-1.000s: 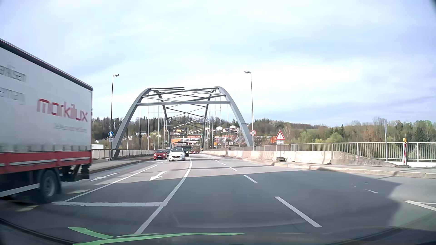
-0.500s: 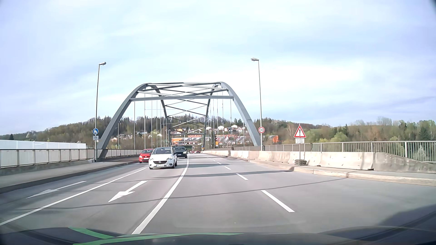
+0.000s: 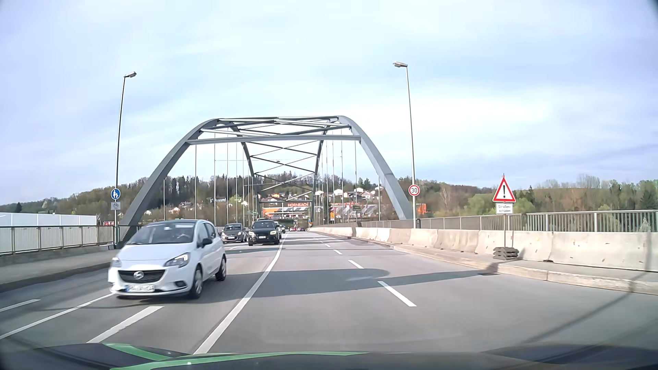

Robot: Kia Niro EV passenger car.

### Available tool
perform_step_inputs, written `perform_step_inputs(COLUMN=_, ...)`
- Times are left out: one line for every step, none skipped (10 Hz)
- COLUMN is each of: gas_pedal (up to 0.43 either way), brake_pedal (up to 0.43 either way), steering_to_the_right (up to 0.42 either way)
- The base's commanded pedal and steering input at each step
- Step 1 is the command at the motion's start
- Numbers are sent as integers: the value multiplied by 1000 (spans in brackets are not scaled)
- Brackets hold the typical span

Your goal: Follow the waypoints while adhering to traffic rules and regulations

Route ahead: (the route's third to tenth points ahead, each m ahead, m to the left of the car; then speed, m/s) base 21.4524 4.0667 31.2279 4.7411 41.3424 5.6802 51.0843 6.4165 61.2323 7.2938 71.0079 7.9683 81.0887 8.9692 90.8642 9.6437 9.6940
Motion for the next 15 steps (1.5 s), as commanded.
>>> perform_step_inputs(gas_pedal=47, brake_pedal=0, steering_to_the_right=-20)
perform_step_inputs(gas_pedal=39, brake_pedal=0, steering_to_the_right=-20)
perform_step_inputs(gas_pedal=39, brake_pedal=0, steering_to_the_right=-20)
perform_step_inputs(gas_pedal=39, brake_pedal=0, steering_to_the_right=-20)
perform_step_inputs(gas_pedal=39, brake_pedal=0, steering_to_the_right=-19)
perform_step_inputs(gas_pedal=39, brake_pedal=0, steering_to_the_right=-19)
perform_step_inputs(gas_pedal=39, brake_pedal=0, steering_to_the_right=-19)
perform_step_inputs(gas_pedal=39, brake_pedal=0, steering_to_the_right=-18)
perform_step_inputs(gas_pedal=39, brake_pedal=0, steering_to_the_right=-17)
perform_step_inputs(gas_pedal=39, brake_pedal=0, steering_to_the_right=-16)
perform_step_inputs(gas_pedal=39, brake_pedal=0, steering_to_the_right=-13)
perform_step_inputs(gas_pedal=39, brake_pedal=0, steering_to_the_right=-10)
perform_step_inputs(gas_pedal=39, brake_pedal=0, steering_to_the_right=-10)
perform_step_inputs(gas_pedal=39, brake_pedal=0, steering_to_the_right=-11)
perform_step_inputs(gas_pedal=47, brake_pedal=0, steering_to_the_right=-13)
